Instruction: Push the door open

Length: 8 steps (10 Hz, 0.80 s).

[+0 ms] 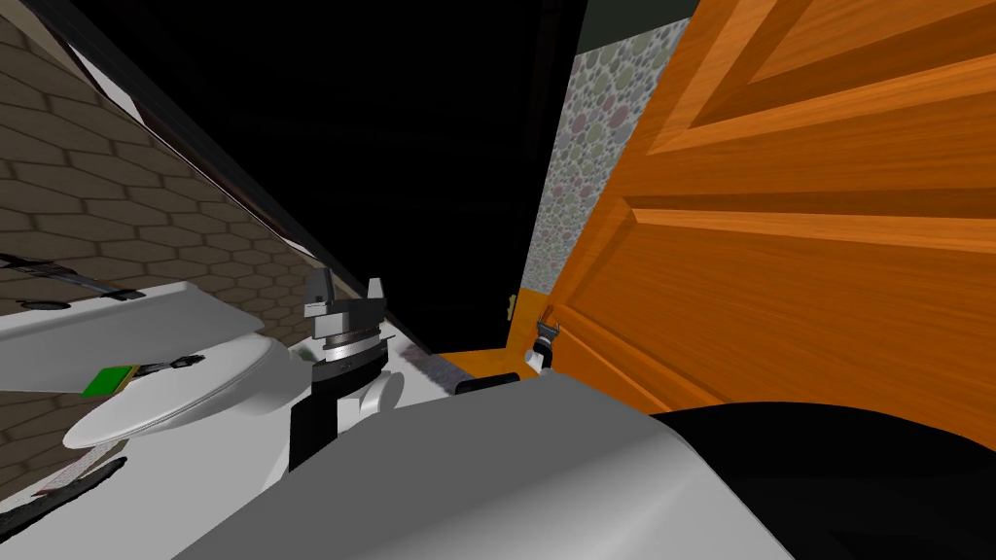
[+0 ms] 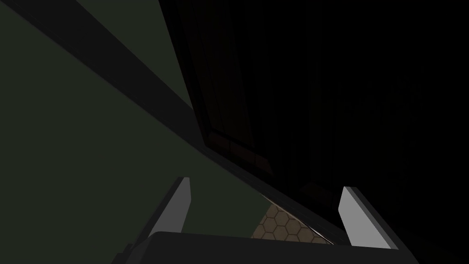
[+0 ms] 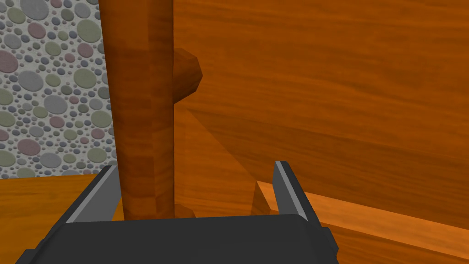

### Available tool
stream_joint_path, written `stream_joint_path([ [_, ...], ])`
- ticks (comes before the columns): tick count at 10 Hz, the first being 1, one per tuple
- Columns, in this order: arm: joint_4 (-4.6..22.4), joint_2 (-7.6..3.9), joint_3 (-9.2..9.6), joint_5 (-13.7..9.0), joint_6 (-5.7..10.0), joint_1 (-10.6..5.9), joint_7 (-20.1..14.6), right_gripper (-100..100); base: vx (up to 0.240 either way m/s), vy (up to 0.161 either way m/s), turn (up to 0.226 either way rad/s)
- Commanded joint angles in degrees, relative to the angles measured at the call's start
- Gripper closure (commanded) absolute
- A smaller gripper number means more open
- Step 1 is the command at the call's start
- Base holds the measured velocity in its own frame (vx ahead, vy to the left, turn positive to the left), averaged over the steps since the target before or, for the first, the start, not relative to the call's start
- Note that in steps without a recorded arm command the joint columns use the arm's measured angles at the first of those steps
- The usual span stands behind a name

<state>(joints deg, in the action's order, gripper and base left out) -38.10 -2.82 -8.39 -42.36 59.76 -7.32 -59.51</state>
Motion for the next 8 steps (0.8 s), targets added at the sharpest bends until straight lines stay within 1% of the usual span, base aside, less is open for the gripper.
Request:
stream_joint_path([
  [1,-1.78,-0.85,-0.89,-0.23,0.59,1.29,0.87,100,-0.009,0.007,-0.007],
  [2,-1.39,-0.91,-2.04,-0.12,1.0,0.92,0.93,100,0.005,-0.002,0.069],
  [6,-1.39,-0.91,-2.04,-0.12,1.0,0.92,0.93,100,0.003,-0.01,0.011],
  [7,-0.95,-0.96,-3.33,0.01,1.46,0.5,0.99,100,0.008,-0.026,0.061],
  [8,-0.91,-0.96,-3.33,0.01,1.46,0.5,0.99,100,-0.003,-0.034,0.053],
])
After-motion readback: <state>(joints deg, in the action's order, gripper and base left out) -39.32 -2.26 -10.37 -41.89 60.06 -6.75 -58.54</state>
